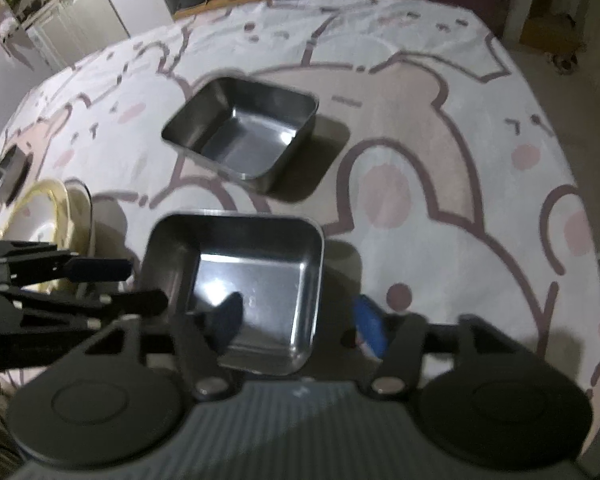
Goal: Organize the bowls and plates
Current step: 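Lower the steel tray and open both tools to release it, then move both tools to the second steel tray and close on its rims, then lift and carry the second steel tray with both tools toward the first tray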
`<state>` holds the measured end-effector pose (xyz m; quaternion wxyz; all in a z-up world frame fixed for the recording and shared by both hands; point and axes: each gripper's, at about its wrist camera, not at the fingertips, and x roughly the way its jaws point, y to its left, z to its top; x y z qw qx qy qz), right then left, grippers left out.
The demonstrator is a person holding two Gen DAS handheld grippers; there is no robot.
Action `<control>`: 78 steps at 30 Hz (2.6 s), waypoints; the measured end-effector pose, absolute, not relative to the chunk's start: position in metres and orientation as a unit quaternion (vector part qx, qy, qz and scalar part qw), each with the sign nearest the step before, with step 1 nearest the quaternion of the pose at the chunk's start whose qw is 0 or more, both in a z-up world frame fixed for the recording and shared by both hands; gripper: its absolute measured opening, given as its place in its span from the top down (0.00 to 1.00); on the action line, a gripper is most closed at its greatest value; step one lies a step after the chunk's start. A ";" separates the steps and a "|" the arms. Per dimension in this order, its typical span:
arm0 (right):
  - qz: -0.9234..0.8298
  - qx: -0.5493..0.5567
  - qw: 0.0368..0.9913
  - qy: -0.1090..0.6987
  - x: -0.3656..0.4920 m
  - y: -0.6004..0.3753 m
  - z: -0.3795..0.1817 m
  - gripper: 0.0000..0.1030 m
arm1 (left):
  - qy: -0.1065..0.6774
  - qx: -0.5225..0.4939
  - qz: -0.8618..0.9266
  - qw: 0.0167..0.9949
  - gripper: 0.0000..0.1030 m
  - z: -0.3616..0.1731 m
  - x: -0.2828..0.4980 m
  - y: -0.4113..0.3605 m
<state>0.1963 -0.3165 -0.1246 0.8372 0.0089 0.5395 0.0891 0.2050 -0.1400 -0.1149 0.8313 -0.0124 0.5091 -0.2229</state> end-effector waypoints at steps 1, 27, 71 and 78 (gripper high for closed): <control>0.088 0.014 0.843 0.531 0.195 -0.318 -0.119 0.23 | 0.499 -0.011 -0.227 0.836 0.19 -0.108 0.204 -0.139; -0.016 0.229 0.859 0.457 0.285 -0.319 -0.130 0.00 | 0.460 -0.048 -0.152 0.873 0.20 -0.114 0.343 -0.096; 0.050 0.162 0.910 0.379 0.235 -0.333 -0.068 0.95 | 0.444 -0.098 -0.209 0.866 0.93 -0.076 0.261 -0.107; 0.054 0.108 0.907 0.404 0.208 -0.331 -0.072 0.95 | 0.467 -0.047 -0.216 0.856 0.92 -0.092 0.233 -0.125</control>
